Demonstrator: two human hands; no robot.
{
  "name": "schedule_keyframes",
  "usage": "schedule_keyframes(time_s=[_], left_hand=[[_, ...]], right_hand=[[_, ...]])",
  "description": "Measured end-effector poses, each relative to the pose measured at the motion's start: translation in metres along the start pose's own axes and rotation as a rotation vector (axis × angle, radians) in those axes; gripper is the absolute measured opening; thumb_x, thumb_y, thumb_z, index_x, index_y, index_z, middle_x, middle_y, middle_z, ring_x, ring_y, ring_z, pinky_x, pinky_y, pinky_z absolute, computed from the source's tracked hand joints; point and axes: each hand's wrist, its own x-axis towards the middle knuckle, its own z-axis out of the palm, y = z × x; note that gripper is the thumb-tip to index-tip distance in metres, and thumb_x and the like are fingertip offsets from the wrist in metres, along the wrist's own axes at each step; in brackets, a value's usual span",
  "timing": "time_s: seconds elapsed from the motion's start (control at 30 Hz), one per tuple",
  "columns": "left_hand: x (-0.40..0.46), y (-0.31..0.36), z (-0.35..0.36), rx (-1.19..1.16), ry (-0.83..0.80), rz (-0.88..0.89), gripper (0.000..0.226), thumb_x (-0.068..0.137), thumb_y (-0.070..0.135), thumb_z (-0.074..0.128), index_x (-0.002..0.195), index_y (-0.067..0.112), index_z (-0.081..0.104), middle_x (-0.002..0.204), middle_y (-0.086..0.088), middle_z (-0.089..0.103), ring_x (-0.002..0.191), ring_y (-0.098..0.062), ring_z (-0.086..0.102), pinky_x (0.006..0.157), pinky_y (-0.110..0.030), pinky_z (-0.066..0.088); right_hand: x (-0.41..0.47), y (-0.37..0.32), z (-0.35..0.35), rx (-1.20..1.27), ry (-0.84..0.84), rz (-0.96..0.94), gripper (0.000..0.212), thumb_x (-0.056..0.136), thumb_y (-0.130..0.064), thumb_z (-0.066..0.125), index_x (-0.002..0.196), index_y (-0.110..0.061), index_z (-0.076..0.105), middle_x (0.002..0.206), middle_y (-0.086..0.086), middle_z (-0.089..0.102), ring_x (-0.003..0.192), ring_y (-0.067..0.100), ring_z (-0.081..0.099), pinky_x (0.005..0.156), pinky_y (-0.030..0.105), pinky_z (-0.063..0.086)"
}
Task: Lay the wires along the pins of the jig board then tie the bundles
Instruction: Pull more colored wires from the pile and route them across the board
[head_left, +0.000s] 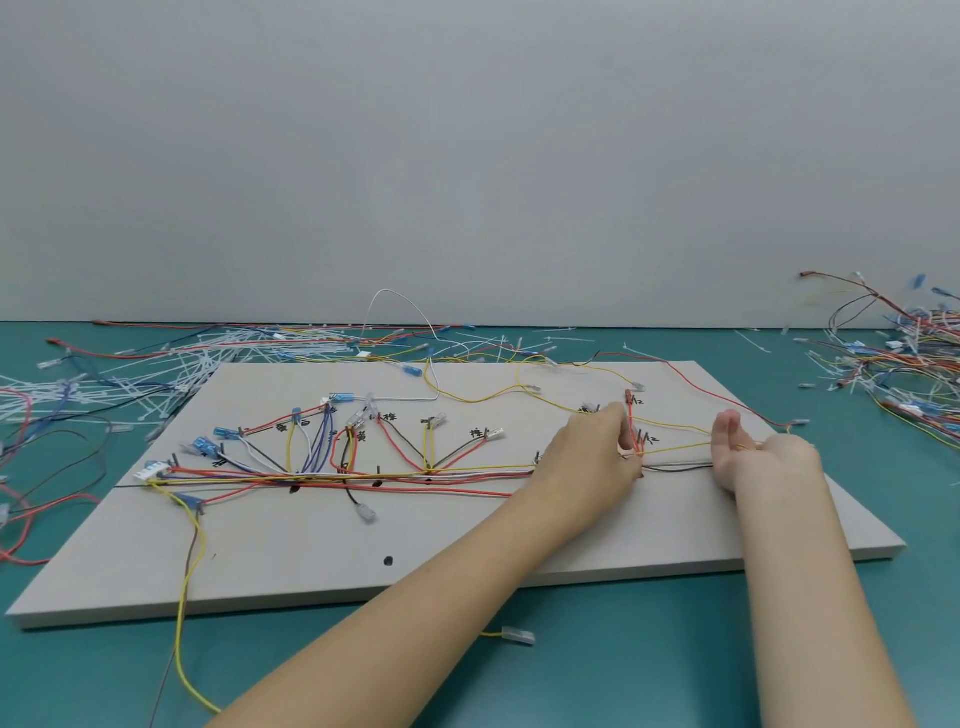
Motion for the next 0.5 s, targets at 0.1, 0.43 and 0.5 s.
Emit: schedule_keyframes(time_s=[0.1, 0.43, 0.5], left_hand=[[0.000, 0.000, -0.001, 0.018, -0.049, 0.035, 0.010, 0.089, 0.014, 0.057, 0.097, 0.014, 0.063, 0.099, -0.008, 0.066, 0.093, -0.025, 0.060, 0.082, -0.039, 0.050], [-0.001, 0.000, -0.001, 0.168, -0.005, 0.141, 0.017, 0.093, 0.011, 0.052, 0.106, 0.010, 0.063, 0.109, -0.009, 0.049, 0.095, -0.030, 0.054, 0.080, -0.040, 0.047], [0.000, -0.001, 0.000, 0.256, 0.017, 0.167, 0.020, 0.094, 0.011, 0.051, 0.111, 0.010, 0.062, 0.111, -0.010, 0.051, 0.103, -0.029, 0.049, 0.083, -0.041, 0.045]], right_hand=[[-0.005, -0.001, 0.003, 0.028, 0.017, 0.027, 0.038, 0.103, -0.013, 0.021, 0.136, -0.004, 0.038, 0.109, 0.016, 0.057, 0.066, 0.020, 0.057, 0.046, 0.026, 0.053], [0.002, -0.007, 0.010, 0.134, 0.117, 0.095, 0.037, 0.104, -0.031, 0.027, 0.126, -0.011, 0.049, 0.093, 0.007, 0.064, 0.056, 0.012, 0.058, 0.043, 0.024, 0.051], [0.004, -0.008, 0.012, 0.226, 0.129, 0.092, 0.037, 0.103, -0.039, 0.031, 0.119, -0.013, 0.052, 0.083, 0.004, 0.062, 0.050, 0.011, 0.056, 0.048, 0.025, 0.055]])
